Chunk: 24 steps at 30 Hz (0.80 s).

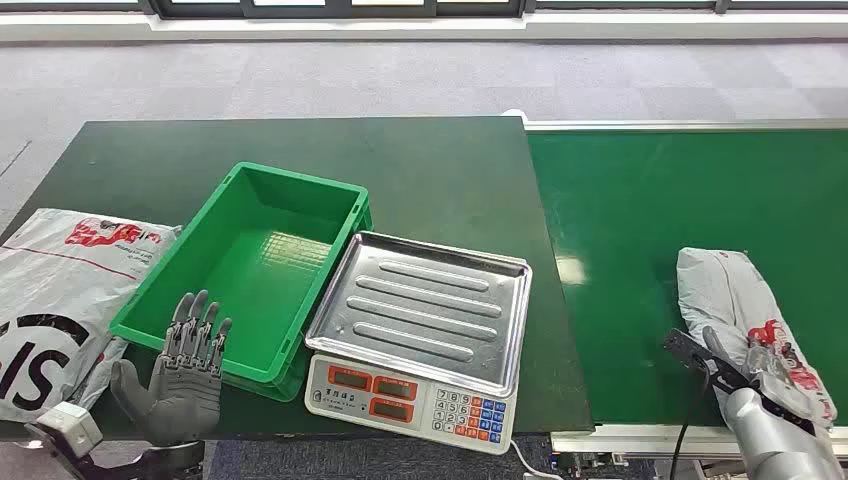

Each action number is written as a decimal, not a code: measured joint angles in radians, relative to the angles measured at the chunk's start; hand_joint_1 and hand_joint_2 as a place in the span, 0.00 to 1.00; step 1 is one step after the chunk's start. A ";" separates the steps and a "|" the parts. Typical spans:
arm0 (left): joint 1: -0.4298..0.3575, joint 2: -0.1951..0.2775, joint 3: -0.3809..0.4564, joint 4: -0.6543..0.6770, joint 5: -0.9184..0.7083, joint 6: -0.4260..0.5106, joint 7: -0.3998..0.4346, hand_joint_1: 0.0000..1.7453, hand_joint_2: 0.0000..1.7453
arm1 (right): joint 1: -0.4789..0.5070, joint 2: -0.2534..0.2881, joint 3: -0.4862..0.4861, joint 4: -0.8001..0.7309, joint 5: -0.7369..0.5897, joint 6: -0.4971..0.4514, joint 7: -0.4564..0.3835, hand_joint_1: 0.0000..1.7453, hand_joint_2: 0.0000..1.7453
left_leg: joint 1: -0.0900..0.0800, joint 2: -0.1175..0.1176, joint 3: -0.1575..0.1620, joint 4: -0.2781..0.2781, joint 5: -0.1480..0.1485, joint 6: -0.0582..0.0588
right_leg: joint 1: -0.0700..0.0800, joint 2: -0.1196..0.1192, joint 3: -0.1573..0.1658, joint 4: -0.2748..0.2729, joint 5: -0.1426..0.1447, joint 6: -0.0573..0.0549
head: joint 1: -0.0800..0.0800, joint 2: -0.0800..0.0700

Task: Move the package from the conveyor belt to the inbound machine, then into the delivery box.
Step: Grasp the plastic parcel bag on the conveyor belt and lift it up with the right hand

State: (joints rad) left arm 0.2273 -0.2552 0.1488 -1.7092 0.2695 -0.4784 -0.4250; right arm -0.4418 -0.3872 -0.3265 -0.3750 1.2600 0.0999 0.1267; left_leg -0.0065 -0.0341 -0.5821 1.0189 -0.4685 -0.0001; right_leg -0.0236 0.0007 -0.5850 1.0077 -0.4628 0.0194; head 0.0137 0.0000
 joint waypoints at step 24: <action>0.001 -0.004 0.014 0.009 0.003 -0.007 0.008 0.00 0.00 | 0.043 0.053 0.045 -0.140 0.019 -0.072 -0.124 1.00 1.00 | 0.000 0.005 0.001 0.000 0.000 0.000 | 0.000 0.003 0.001 0.000 0.000 0.000 | 0.000 0.000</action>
State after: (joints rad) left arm 0.2284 -0.2588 0.1624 -1.7002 0.2726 -0.4849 -0.4166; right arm -0.3992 -0.3338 -0.2818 -0.5151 1.2788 0.0275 0.0023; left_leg -0.0062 -0.0296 -0.5812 1.0185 -0.4685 -0.0004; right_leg -0.0233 0.0040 -0.5843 1.0078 -0.4624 0.0191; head 0.0141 0.0000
